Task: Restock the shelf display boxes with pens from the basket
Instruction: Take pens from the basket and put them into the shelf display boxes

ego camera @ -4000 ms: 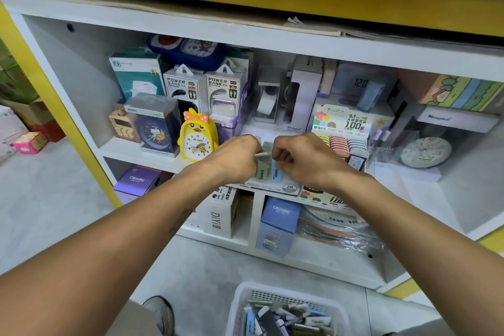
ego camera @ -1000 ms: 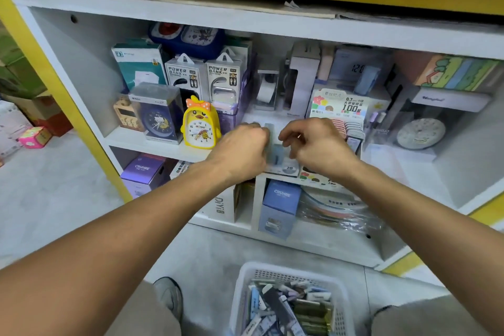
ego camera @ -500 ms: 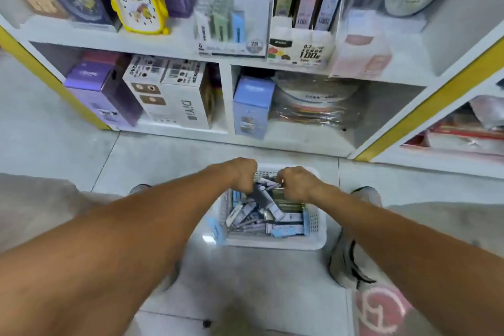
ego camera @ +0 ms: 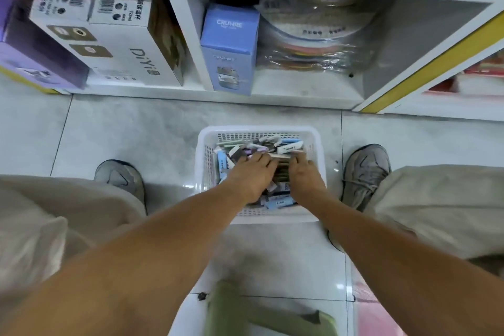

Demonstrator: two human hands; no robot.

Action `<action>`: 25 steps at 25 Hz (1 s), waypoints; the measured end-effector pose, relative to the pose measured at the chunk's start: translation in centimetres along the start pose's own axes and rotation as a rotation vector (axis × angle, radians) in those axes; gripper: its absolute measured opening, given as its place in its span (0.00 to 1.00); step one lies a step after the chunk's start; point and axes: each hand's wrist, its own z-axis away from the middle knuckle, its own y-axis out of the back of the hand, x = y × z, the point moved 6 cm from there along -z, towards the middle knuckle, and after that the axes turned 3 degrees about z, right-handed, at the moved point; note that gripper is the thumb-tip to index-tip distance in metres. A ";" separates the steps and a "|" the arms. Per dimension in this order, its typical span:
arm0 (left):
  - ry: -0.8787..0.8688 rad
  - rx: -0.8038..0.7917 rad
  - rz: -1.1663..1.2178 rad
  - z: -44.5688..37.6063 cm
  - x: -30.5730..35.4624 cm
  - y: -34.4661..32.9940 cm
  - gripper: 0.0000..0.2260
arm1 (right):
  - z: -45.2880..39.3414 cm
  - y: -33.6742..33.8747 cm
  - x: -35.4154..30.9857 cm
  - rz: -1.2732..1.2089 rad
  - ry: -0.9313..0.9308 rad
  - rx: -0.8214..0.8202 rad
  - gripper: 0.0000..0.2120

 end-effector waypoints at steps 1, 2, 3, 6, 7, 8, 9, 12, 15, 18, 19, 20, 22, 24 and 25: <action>0.021 0.000 0.003 -0.4 0.2 -0.1 0.34 | -0.1 0.0 -0.2 -0.017 0.001 0.018 0.24; 0.037 0.005 0.007 -0.9 0.3 -0.1 0.31 | -0.2 -0.1 -0.3 -0.060 -0.005 0.040 0.21; 0.041 0.012 0.005 -1.3 0.4 -0.1 0.28 | -0.2 -0.3 -0.3 -0.110 -0.001 0.065 0.20; 0.004 0.005 -0.008 -2.0 1.1 -0.5 0.29 | 0.3 0.0 0.1 -0.243 0.018 0.114 0.19; -0.008 -0.012 -0.006 -2.1 1.4 -0.7 0.32 | 0.2 0.2 0.4 -0.275 0.012 0.108 0.19; -0.021 -0.029 0.004 -2.2 1.6 -0.8 0.36 | -0.1 0.4 0.8 -0.294 0.005 0.090 0.18; -0.031 -0.049 0.025 -2.3 1.7 -0.9 0.38 | -0.4 0.7 1.1 -0.304 -0.006 0.060 0.18; -0.029 -0.109 0.108 -2.9 2.0 -0.7 0.38 | -1.0 1.3 2.4 -0.281 -0.073 -0.023 0.15; 0.018 -0.185 0.196 -3.8 2.7 -0.9 0.30 | -0.8 1.5 1.6 -0.153 -0.066 -0.052 0.13; 0.069 -0.325 0.273 -4.2 3.7 -1.7 0.28 | -0.5 0.6 1.0 -0.169 -0.016 -0.129 0.14; 0.080 -0.327 0.227 -4.1 4.1 -1.9 0.32 | -0.5 0.5 1.6 -0.224 -0.009 -0.148 0.13; 0.093 -0.309 0.159 -4.0 4.5 -2.1 0.37 | -0.6 0.7 2.3 -0.286 0.010 -0.160 0.14; 0.125 -0.272 0.047 -4.1 5.0 -2.5 0.45 | -0.8 1.1 3.5 -0.364 0.065 -0.226 0.16; 0.143 -0.247 0.042 -4.9 4.9 -2.7 0.46 | -1.3 1.3 4.1 -0.357 0.092 -0.315 0.16; 0.137 -0.250 0.072 -5.3 4.7 -2.6 0.45 | -1.5 1.5 4.3 -0.378 0.082 -0.349 0.16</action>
